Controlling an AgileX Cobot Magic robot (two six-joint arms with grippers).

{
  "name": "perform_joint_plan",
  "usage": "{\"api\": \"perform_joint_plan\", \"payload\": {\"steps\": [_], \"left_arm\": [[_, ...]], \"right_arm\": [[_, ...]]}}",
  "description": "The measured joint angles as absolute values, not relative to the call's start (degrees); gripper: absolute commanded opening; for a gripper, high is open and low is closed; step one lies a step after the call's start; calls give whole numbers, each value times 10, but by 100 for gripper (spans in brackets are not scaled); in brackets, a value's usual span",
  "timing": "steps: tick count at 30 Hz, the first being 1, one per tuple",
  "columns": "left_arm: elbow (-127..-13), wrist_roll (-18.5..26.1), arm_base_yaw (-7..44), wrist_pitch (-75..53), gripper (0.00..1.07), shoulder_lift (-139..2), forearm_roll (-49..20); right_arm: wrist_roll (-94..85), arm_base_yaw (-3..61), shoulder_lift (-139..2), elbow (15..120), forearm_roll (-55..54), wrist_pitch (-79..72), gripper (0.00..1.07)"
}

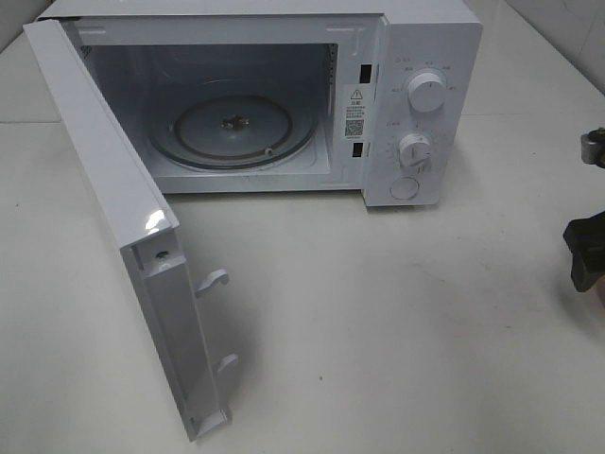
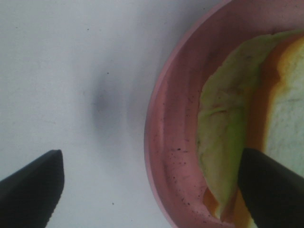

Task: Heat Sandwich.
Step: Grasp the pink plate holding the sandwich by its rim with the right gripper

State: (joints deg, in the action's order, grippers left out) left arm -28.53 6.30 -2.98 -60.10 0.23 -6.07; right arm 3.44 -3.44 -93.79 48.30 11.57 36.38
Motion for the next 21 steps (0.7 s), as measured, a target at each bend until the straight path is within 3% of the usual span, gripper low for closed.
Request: {"api": "perform_joint_plan", "payload": {"steps": [21], "left_arm": [[-285, 63, -30, -601, 98, 2, -61]], "right_arm": [[34, -36, -1039, 488, 113, 325, 89]]}}
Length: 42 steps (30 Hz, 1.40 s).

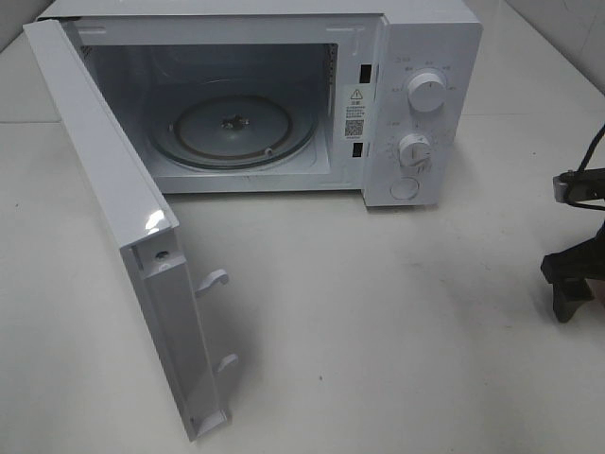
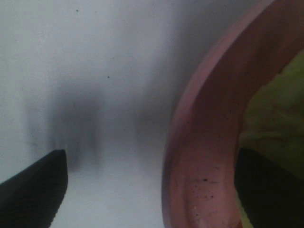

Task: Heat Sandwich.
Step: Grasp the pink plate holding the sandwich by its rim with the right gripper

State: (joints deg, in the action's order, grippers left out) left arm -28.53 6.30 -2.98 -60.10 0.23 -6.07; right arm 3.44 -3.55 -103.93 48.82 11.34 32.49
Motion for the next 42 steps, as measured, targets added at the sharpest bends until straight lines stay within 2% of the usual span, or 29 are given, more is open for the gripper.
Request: {"api": "perform_joint_plan", "payload": {"steps": [5, 6, 8, 9, 10, 12, 13, 14, 15, 16, 42], "left_arm": [[-285, 63, -30, -601, 98, 2, -61], [-285, 63, -30, -601, 98, 2, -61], [-285, 63, -30, -601, 98, 2, -61], [-285, 63, -30, -601, 98, 2, -61], [-285, 63, -30, -601, 98, 2, -61], [-285, 63, -30, -601, 98, 2, -61], [-285, 63, -30, -601, 98, 2, -61], [-285, 63, -30, -601, 98, 2, -61], [-285, 63, -30, -601, 98, 2, -61], [-285, 63, -30, -601, 98, 2, -61], [-285, 63, -30, -601, 98, 2, -61]], "right_arm": [[34, -36, -1039, 488, 113, 324, 81], [34, -36, -1039, 488, 113, 324, 71], [34, -36, -1039, 488, 113, 324, 59], [34, -36, -1039, 488, 113, 324, 46], [34, -36, -1039, 488, 113, 324, 46], [34, -36, -1039, 488, 113, 324, 32], [34, -36, -1039, 488, 114, 324, 24], [34, -36, -1039, 488, 116, 324, 8], [34, -36, -1039, 488, 116, 324, 8], [34, -36, -1039, 488, 119, 324, 0], [34, -36, -1039, 489, 135, 325, 0]]}}
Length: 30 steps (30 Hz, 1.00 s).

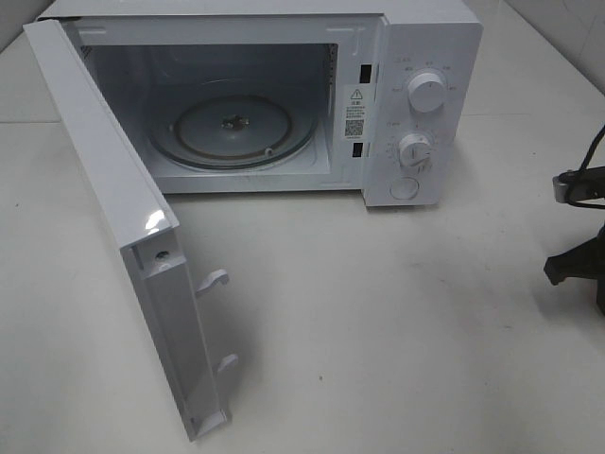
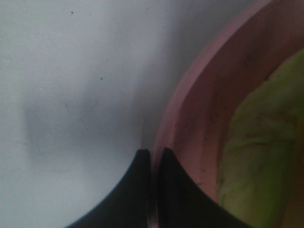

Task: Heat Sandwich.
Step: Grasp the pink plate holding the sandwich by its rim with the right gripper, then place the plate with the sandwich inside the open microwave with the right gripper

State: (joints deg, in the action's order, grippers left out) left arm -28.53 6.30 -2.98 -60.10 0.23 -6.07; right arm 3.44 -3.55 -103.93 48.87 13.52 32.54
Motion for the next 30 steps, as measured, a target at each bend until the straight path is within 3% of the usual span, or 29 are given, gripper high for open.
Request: {"api": "perform_joint_plan", "payload": {"steps": [16, 30], "left_arm": [[-285, 63, -30, -601, 98, 2, -61], [-285, 63, -30, -601, 98, 2, -61]], "right_arm": [[151, 18, -1040, 489, 250, 383, 0], [170, 69, -1012, 488, 266, 433, 0]]}}
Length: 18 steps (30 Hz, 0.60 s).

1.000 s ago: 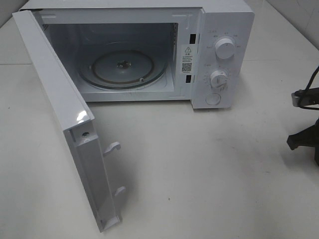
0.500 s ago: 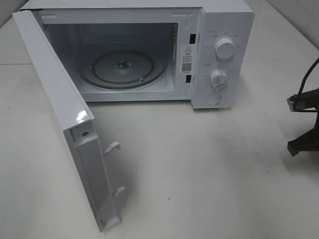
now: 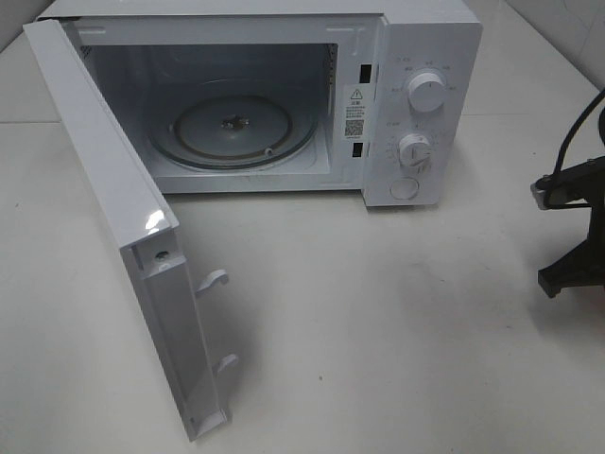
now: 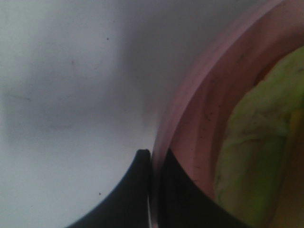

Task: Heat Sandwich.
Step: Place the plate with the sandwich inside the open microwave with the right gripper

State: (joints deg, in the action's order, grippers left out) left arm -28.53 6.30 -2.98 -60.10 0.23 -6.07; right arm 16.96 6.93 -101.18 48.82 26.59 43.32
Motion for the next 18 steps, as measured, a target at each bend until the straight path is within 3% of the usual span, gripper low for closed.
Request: {"api": "perform_joint_plan", "payload": {"steps": [18], "left_arm": [[-285, 63, -30, -601, 98, 2, -61]], "right_arm": [[170, 159, -945, 485, 265, 501, 0]]}}
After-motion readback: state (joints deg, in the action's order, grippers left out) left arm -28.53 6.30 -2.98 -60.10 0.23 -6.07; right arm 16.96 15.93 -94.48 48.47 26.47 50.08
